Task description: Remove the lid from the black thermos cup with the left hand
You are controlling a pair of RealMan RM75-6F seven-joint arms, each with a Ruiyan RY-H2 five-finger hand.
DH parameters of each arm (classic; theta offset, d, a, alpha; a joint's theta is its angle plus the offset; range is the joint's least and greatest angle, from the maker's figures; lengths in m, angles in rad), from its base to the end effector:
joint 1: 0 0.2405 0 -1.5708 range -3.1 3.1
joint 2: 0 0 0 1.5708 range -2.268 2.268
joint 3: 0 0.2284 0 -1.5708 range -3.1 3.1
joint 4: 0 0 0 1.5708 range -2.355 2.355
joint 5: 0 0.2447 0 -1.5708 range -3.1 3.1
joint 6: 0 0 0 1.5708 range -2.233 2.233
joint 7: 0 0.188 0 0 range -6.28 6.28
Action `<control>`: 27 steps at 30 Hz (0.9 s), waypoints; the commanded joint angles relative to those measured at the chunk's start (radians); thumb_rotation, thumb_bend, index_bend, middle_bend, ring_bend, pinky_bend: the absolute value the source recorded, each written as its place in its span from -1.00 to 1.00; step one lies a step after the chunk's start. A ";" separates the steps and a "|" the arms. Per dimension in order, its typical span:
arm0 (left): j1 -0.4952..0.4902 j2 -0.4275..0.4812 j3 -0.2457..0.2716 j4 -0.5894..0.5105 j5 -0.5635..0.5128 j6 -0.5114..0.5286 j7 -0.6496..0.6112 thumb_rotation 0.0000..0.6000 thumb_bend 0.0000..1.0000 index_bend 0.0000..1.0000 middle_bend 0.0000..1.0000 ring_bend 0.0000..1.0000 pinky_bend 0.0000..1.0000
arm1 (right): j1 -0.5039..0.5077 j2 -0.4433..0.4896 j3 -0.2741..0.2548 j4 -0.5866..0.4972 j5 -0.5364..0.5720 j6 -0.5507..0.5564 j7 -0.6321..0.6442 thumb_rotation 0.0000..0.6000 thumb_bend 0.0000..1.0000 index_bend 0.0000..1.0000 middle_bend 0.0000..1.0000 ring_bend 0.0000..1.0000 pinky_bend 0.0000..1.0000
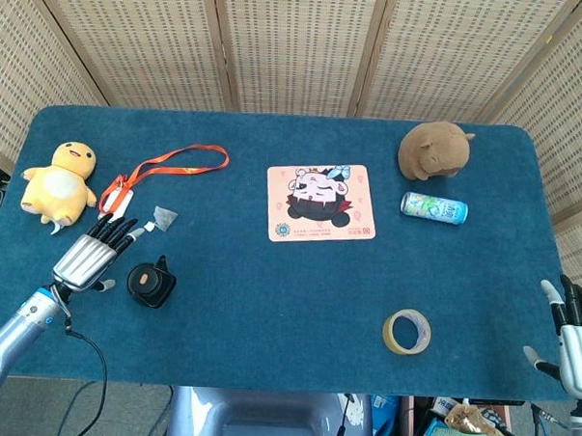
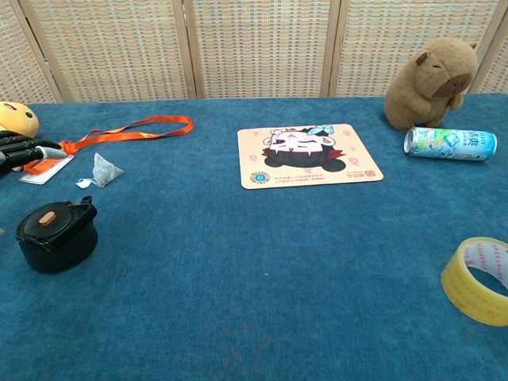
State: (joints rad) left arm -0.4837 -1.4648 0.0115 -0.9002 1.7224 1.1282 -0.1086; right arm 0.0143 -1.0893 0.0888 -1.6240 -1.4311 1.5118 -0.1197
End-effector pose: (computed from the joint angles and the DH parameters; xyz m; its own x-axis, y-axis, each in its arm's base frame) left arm -0.3102 0.3491 0.0128 0.7371 0.1162 0.6658 0.6345 -0.4581 -0.6226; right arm -0.3213 -0.2125 0.1400 0.5128 0.0213 0.8583 -0.8531 0.1245 0.5066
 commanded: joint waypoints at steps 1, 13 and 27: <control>-0.004 -0.026 0.025 0.016 0.010 0.018 -0.022 1.00 -0.72 -1.00 -1.00 -1.00 -1.00 | -0.001 0.002 0.001 0.000 0.001 0.002 0.006 1.00 -1.00 -1.00 -1.00 -1.00 -1.00; -0.027 -0.053 0.050 -0.105 0.038 0.076 0.008 1.00 -0.72 -1.00 -1.00 -1.00 -1.00 | 0.000 0.007 -0.003 0.002 -0.005 -0.001 0.023 1.00 -1.00 -1.00 -1.00 -1.00 -1.00; -0.082 -0.091 0.004 -0.284 -0.041 0.001 0.061 1.00 -0.72 -1.00 -1.00 -1.00 -1.00 | 0.003 0.009 0.001 0.010 0.011 -0.013 0.038 1.00 -1.00 -1.00 -1.00 -1.00 -1.00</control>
State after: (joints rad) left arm -0.5627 -1.5595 0.0184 -1.1648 1.6819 1.1185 -0.0506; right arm 0.0176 -1.0803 0.0893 -1.6141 -1.4208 1.4993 -0.0823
